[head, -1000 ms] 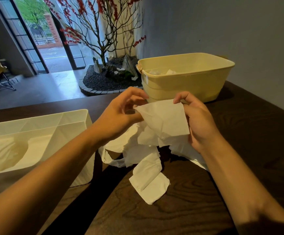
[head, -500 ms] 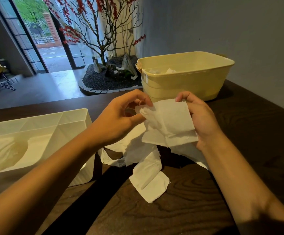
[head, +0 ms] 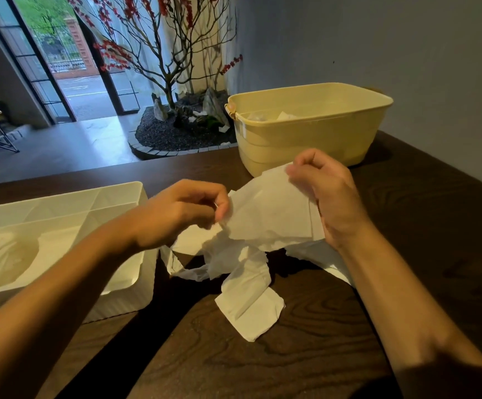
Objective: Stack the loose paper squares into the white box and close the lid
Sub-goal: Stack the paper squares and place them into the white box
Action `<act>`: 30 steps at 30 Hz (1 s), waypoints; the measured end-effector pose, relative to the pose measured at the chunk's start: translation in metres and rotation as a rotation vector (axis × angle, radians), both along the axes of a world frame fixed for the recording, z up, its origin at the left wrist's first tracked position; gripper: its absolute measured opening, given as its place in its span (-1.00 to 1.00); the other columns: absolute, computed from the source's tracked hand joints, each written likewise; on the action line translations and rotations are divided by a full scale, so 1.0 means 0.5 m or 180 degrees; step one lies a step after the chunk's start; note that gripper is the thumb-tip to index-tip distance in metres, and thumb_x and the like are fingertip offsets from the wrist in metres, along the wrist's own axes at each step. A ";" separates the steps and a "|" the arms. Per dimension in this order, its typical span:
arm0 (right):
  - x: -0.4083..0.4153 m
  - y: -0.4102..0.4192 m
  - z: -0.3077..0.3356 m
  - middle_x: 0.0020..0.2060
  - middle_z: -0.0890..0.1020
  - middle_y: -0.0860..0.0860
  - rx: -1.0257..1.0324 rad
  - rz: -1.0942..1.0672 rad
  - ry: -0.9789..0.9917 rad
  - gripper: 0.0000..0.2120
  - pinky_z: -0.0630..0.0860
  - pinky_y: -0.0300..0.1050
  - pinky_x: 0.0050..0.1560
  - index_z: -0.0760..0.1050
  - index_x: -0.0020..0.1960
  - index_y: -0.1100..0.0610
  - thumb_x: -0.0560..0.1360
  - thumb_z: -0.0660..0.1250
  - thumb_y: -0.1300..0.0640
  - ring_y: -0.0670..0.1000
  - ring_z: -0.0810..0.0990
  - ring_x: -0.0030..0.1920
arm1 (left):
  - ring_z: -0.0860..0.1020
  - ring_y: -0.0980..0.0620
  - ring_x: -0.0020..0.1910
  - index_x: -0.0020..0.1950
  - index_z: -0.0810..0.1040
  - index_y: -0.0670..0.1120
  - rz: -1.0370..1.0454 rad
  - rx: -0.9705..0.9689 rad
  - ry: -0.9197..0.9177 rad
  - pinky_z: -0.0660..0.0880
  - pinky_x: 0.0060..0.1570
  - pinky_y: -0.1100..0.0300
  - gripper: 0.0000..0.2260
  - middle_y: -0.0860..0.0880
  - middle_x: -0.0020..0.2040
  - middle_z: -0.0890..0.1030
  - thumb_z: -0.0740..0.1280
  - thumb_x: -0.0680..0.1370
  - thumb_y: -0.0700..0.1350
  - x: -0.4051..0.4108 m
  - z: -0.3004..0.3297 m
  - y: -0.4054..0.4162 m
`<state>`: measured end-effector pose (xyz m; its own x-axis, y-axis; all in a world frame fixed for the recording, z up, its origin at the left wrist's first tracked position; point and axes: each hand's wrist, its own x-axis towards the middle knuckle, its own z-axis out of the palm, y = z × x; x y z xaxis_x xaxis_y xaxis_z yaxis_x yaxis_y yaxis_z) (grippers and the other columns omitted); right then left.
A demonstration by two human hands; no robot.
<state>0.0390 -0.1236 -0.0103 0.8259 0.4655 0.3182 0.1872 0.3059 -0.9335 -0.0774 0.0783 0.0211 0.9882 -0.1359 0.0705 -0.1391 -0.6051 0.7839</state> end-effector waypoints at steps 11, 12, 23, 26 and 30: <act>-0.008 -0.003 0.006 -0.11 0.62 0.15 -0.0401 0.1513 0.0099 -0.60 0.56 -0.05 -0.18 0.46 0.11 0.14 0.30 0.34 0.37 0.13 0.57 -0.14 | 0.68 -0.05 0.01 0.24 0.59 -0.17 -0.0158 -0.0136 0.1100 0.58 0.01 0.10 -0.61 -0.12 0.08 0.71 0.52 0.46 -0.08 0.060 0.035 -0.040; -0.004 -0.003 0.007 -0.16 0.63 0.15 -0.0361 0.1365 0.0236 -0.57 0.56 -0.03 -0.18 0.47 0.14 0.12 0.31 0.37 0.35 0.14 0.56 -0.16 | 0.69 -0.10 0.04 0.23 0.61 -0.18 -0.0114 -0.0286 0.1063 0.61 0.03 0.06 -0.64 -0.14 0.09 0.71 0.50 0.48 -0.10 0.057 0.028 -0.040; -0.013 0.027 -0.020 -0.02 0.71 0.16 -0.0541 0.0964 0.1319 -0.74 0.57 -0.09 -0.26 0.61 0.17 0.16 0.49 0.39 0.21 0.09 0.66 -0.10 | 0.67 -0.03 -0.10 0.20 0.62 -0.06 0.1360 -0.1882 -0.0177 0.60 -0.18 0.15 -0.83 -0.08 0.01 0.72 0.31 0.64 -0.13 0.050 -0.047 -0.046; -0.011 0.028 -0.017 -0.20 0.71 0.08 -0.0360 0.0784 0.1354 -0.82 0.54 -0.14 -0.39 0.60 0.09 0.13 0.55 0.31 0.30 0.05 0.63 -0.32 | 0.57 -0.01 -0.20 0.19 0.60 -0.04 0.1292 -0.2032 -0.0262 0.55 -0.26 0.18 -0.82 -0.04 -0.05 0.69 0.29 0.64 -0.20 0.045 -0.049 -0.044; -0.011 0.027 -0.017 -0.27 0.67 0.09 0.0014 0.0952 0.1717 -0.69 0.51 -0.20 -0.46 0.63 -0.10 0.10 0.59 0.17 0.35 0.03 0.56 -0.42 | 0.53 0.07 -0.35 -0.19 0.64 0.01 0.1079 -0.2425 -0.0205 0.52 -0.27 0.22 -0.62 0.02 -0.27 0.62 0.18 0.60 -0.37 0.039 -0.048 -0.041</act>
